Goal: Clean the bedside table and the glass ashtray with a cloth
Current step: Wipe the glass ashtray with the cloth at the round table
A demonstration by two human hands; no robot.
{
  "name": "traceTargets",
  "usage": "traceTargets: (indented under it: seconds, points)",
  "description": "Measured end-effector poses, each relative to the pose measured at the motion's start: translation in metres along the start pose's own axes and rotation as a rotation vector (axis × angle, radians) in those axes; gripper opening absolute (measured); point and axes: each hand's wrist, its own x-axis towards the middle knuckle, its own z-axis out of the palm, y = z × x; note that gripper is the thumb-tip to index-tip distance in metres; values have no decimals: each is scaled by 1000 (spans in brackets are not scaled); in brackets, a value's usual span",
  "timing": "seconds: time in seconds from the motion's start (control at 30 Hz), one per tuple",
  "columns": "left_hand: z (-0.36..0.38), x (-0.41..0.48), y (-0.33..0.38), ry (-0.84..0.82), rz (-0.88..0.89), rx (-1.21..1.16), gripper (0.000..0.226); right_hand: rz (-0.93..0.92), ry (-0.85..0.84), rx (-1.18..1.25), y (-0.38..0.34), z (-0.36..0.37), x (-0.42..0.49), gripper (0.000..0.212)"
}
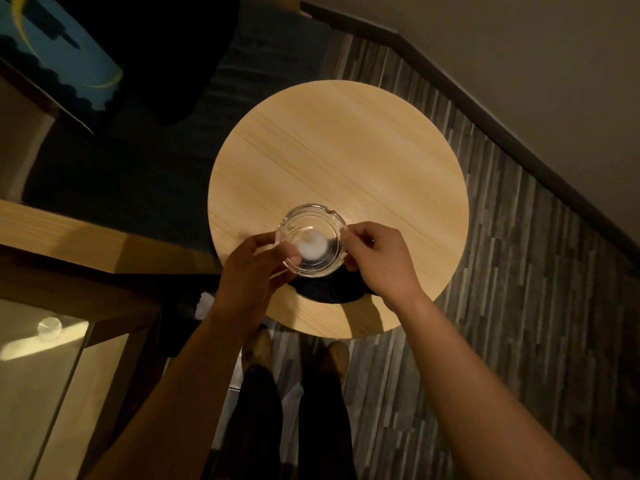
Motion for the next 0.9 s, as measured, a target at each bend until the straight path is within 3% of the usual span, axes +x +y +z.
traceTargets:
  seconds: [0.07, 0.2, 0.33, 0.4, 0.5, 0.67, 0.8, 0.9]
  points:
    - [-3, -12, -9, 26, 0, -66, 41, 16, 28, 75, 17, -5, -8, 21]
    - [-4, -29, -18, 43, 8, -109, 44, -44, -14, -641, 59, -16, -7, 38]
    - [-3, -34, -16, 42, 15, -126, 55, -13, -66, -825, 66, -12, -8, 25]
    - [-2, -35, -13, 34, 27, -107, 63, -23, -67, -664, 62, -14, -9, 23]
    - [-3, -35, -8, 10, 58, -91, 68, 60, -98, -3, 38, -25, -21, 30]
    - [-5, -35, -1, -81, 71, -130, 42, 90, -119, 609, 3, -42, -46, 23]
    - [-2, -36, 8, -169, 72, -147, 50, 19, -183, 767, -22, -51, -53, 22]
    - [5, -38, 14, -189, 97, -82, 46, -30, -225, 682, -32, -51, -53, 22]
